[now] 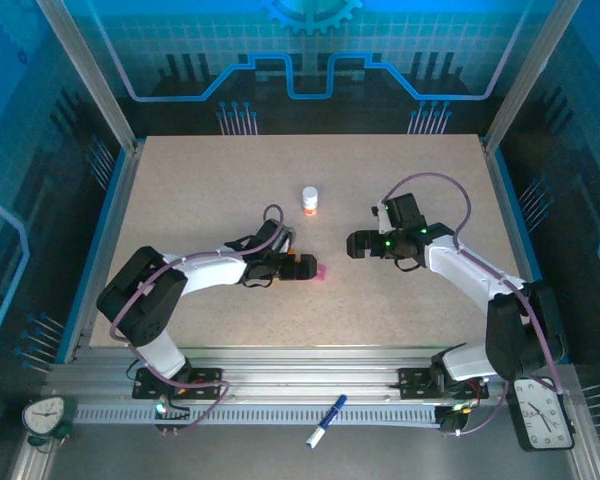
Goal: Sort the pills into containers
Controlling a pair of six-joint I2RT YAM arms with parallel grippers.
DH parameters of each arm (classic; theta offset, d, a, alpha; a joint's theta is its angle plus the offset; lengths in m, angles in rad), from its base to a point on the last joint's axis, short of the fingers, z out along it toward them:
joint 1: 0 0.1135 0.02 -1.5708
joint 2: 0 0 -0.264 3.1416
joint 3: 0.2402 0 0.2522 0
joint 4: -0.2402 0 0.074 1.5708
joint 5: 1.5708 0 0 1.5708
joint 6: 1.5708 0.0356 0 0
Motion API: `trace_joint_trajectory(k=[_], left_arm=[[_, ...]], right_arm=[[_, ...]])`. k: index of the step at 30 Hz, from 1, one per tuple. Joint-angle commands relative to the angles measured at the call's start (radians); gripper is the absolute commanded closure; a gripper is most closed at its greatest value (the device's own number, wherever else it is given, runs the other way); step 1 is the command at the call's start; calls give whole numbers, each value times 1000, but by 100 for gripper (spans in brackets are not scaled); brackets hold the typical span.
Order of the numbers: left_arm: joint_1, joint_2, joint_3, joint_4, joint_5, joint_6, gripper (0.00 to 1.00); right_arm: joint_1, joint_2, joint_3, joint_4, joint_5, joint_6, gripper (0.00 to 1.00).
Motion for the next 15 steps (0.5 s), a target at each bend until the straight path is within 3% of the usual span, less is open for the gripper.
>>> trace_joint_trajectory(k=[1,15], left_arm=[[-9,35,41,4,5,11,1],[-96,47,68,11,12,-14,1]], right_arm=[[-15,-28,8,-14,-25,16,0],[-29,-5,5,-4,-21,21,0]])
